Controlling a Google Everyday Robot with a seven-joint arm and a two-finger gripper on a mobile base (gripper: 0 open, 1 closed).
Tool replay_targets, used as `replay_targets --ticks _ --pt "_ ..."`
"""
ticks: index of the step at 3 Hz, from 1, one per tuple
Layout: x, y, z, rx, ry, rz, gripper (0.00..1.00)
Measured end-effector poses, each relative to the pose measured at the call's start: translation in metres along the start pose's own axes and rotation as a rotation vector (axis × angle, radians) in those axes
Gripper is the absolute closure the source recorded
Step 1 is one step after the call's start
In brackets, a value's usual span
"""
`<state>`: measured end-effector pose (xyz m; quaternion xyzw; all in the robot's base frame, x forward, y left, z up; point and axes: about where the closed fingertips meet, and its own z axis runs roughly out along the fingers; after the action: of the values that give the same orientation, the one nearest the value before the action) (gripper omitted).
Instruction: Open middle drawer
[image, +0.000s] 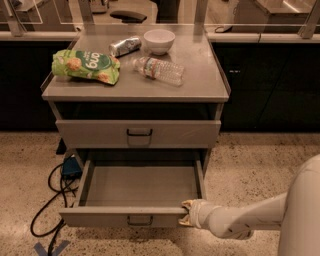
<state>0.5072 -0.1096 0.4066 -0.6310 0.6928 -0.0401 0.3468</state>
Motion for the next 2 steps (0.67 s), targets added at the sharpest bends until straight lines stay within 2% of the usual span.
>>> replay_targets --ticks 2 --pt "0.0 0.0 0.0 0.0 0.0 0.0 0.37"
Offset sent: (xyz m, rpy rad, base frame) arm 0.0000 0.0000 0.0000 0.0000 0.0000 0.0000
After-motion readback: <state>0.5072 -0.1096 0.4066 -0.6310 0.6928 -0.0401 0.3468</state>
